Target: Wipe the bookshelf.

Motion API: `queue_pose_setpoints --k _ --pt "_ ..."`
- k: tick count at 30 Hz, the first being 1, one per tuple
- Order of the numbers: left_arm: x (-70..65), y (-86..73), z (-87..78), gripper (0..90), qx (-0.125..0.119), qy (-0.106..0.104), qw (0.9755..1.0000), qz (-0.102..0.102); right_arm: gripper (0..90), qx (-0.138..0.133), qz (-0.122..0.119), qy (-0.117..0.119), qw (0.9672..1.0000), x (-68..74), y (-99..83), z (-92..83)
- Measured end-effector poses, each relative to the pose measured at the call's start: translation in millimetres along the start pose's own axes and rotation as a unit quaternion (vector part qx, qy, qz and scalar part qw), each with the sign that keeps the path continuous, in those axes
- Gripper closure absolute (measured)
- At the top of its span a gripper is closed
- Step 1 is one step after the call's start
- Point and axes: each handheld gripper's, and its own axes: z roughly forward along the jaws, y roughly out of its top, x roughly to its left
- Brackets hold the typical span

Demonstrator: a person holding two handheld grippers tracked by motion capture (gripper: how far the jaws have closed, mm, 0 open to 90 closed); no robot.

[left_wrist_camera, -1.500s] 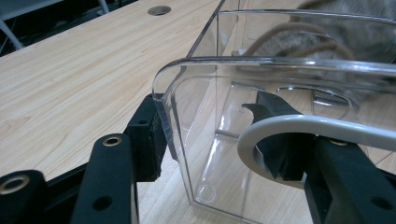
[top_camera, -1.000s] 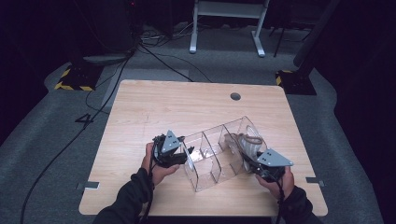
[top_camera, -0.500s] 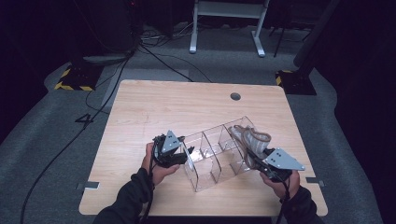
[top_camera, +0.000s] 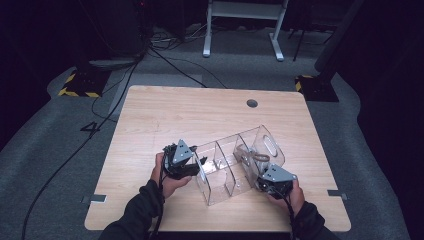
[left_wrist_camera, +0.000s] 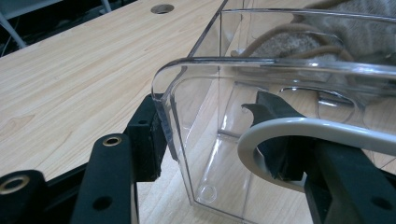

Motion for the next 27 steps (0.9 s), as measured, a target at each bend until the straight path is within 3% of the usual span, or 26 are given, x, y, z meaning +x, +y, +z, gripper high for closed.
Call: queue_pose_setpoints --k 6,12,16,22,27 --pt "0.0 -0.1 0.6 46.6 -0.001 -0.001 1.0 -0.002 69.1 -0.054 0.012 -0.018 0.9983 -11.4 15.6 -23.4" --pt "0.1 -0.2 0.7 46.6 -0.001 -0.001 1.0 -0.003 69.0 -0.121 0.02 -0.048 0.9913 -17.7 31.1 -56.5" --pt "0.0 -0.2 0.7 46.5 -0.001 -0.001 1.0 -0.003 69.0 -0.142 0.026 -0.054 0.988 -19.7 35.0 -68.8" --pt "0.0 -0.3 0.8 46.6 -0.001 -0.002 1.0 -0.004 69.0 -0.12 0.029 -0.039 0.9916 -19.2 28.1 -61.6" --pt "0.2 -0.5 0.9 46.5 -0.002 -0.003 1.0 -0.004 69.1 -0.065 0.028 -0.016 0.9974 -15.1 12.2 -39.6"
